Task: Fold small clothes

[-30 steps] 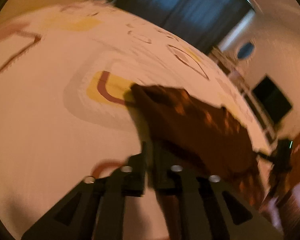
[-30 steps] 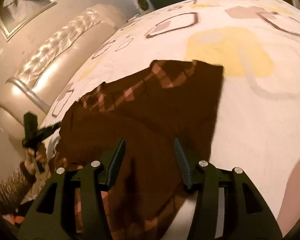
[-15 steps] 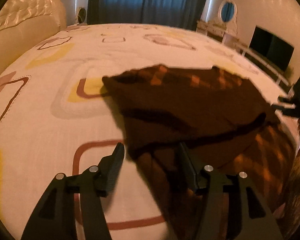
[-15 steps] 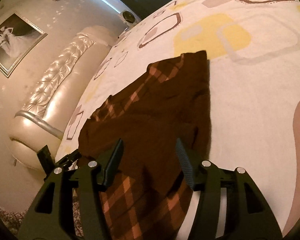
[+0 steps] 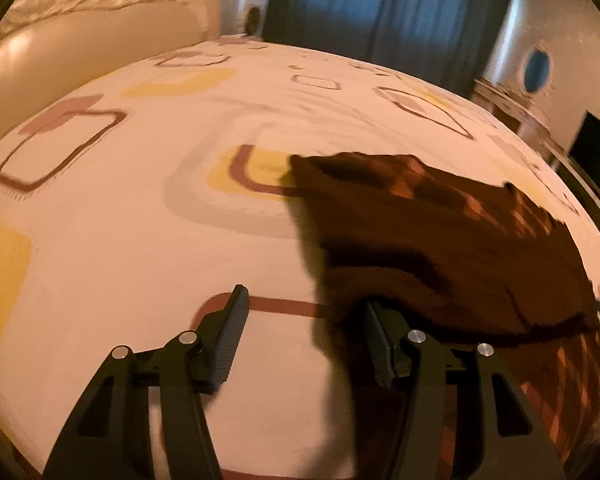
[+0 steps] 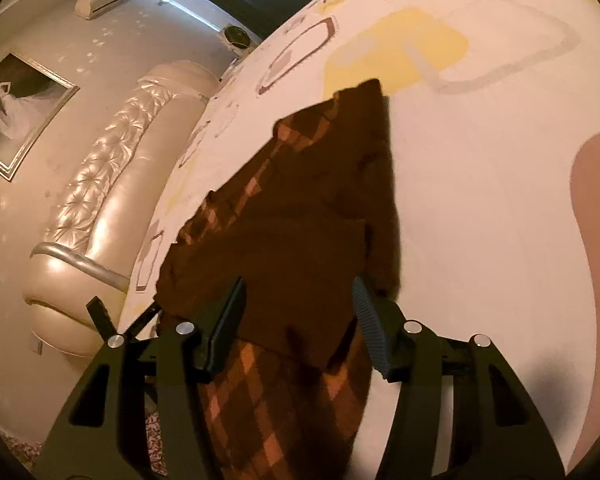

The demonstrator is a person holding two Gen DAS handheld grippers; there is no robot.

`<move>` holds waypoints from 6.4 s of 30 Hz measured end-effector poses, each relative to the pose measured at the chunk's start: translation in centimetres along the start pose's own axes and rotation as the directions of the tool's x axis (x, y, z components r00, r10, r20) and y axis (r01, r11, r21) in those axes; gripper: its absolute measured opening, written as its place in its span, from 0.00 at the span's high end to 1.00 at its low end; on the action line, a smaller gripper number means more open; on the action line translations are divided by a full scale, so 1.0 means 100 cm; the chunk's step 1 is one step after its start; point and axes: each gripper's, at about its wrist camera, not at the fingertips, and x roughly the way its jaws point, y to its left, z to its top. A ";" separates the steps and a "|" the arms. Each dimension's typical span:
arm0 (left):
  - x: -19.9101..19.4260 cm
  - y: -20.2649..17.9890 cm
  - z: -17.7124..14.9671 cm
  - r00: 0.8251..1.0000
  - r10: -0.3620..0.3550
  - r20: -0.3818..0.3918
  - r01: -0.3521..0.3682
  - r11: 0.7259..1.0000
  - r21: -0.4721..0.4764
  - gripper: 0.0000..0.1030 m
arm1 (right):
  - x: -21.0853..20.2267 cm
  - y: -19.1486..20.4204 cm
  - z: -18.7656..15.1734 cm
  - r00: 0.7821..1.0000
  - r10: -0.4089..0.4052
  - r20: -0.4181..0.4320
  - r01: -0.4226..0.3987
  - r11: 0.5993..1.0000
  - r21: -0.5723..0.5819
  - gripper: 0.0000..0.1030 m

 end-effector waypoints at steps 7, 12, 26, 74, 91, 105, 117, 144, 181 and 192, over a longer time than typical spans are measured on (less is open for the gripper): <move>0.005 0.001 0.003 0.999 0.036 -0.017 -0.036 0.999 -0.009 0.46 | 0.005 -0.001 -0.006 0.999 -0.051 -0.016 0.051 0.999 -0.003 0.57; 0.006 0.004 0.004 0.999 0.027 -0.032 -0.028 0.999 -0.025 0.46 | 0.003 -0.005 -0.006 0.990 -0.138 -0.038 0.136 0.989 -0.060 0.75; -0.069 0.014 -0.061 0.851 -0.466 -0.243 0.466 0.883 -0.059 0.33 | -0.045 -0.034 -0.057 0.963 0.178 -0.203 -0.172 0.984 0.049 0.53; 0.029 -0.005 0.016 0.849 -0.478 -0.224 0.412 0.866 -0.283 0.97 | -0.018 -0.016 0.012 0.968 0.244 -0.061 -0.242 0.969 0.041 0.97; -0.041 0.033 -0.058 0.769 -0.595 -0.232 0.511 0.791 -0.337 0.47 | -0.041 -0.055 -0.037 0.954 0.255 -0.156 -0.230 0.959 0.164 0.64; -0.047 0.016 -0.069 0.731 -0.641 -0.232 0.550 0.756 -0.355 0.40 | -0.012 -0.012 -0.075 0.905 0.309 -0.291 -0.300 0.951 0.076 0.67; -0.046 0.018 -0.076 0.757 -0.598 -0.264 0.489 0.786 -0.377 0.76 | -0.010 -0.017 -0.079 0.932 0.241 -0.270 -0.228 0.970 0.079 0.96; -0.076 -0.008 -0.076 0.742 -0.627 -0.236 0.561 0.774 -0.293 0.96 | -0.028 -0.008 -0.082 0.945 0.225 -0.239 -0.211 0.974 0.083 0.97; 0.093 0.011 0.095 0.794 -0.605 0.052 0.490 0.588 -0.643 0.96 | 0.060 -0.031 0.104 0.935 0.352 -0.029 -0.320 0.879 0.352 0.97; 0.137 0.019 0.102 0.816 -0.577 0.011 0.436 0.604 -0.667 0.96 | 0.096 -0.047 0.128 0.939 0.344 -0.021 -0.311 0.872 0.378 0.96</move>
